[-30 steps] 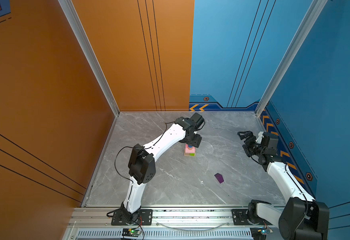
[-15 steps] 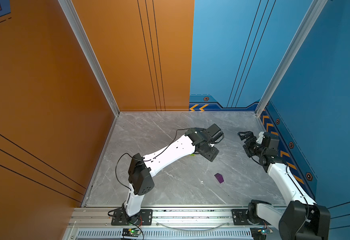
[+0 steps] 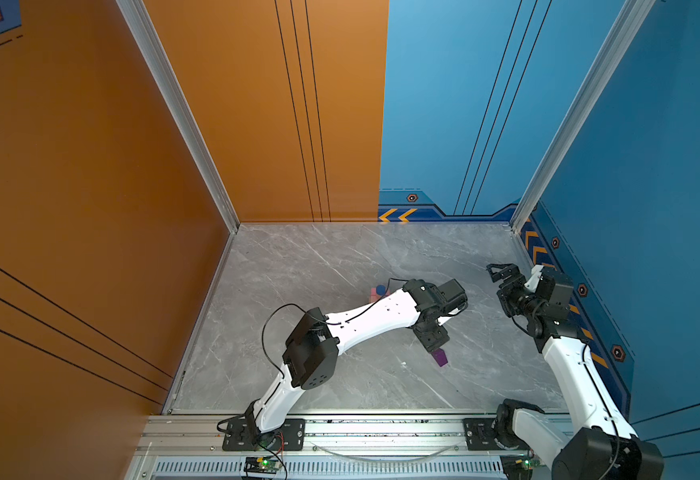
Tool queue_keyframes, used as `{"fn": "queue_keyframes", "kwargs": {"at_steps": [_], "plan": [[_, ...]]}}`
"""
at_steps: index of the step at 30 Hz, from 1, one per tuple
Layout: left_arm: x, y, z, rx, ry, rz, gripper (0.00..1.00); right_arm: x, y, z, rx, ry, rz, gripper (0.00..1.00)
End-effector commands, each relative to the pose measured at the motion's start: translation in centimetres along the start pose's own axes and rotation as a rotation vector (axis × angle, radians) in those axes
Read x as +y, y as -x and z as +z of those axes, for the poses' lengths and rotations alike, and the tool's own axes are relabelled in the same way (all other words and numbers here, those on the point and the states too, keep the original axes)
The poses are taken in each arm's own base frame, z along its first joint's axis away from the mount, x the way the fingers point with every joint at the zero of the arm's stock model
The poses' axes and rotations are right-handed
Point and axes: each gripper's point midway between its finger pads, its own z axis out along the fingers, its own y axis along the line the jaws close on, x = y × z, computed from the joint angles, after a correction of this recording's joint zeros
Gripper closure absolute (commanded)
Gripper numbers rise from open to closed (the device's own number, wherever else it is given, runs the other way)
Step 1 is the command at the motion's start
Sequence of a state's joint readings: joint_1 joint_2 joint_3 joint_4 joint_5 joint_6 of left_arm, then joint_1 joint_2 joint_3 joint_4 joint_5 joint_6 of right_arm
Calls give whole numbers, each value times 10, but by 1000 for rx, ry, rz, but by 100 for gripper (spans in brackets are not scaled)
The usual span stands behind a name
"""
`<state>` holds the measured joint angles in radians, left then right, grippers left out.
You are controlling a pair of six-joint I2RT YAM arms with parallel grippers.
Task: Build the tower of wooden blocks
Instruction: 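Move the open left gripper over the purple rectangular block, then lower the left gripper around the purple block and close on it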
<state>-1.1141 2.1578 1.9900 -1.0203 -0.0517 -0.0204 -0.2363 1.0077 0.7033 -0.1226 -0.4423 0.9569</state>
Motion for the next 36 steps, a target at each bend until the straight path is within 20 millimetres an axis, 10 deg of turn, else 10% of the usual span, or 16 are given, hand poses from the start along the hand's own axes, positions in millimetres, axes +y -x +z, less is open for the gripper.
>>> {"fn": "queue_keyframes", "kwargs": {"at_steps": [1, 36], "plan": [[-17, 1, 9, 17, -1, 149, 21, -6, -3, -2, 14, -8, -10, 0], [-23, 3, 79, 105, 92, 290, 22, -19, 5, -4, 4, 1, 33, 0]]}}
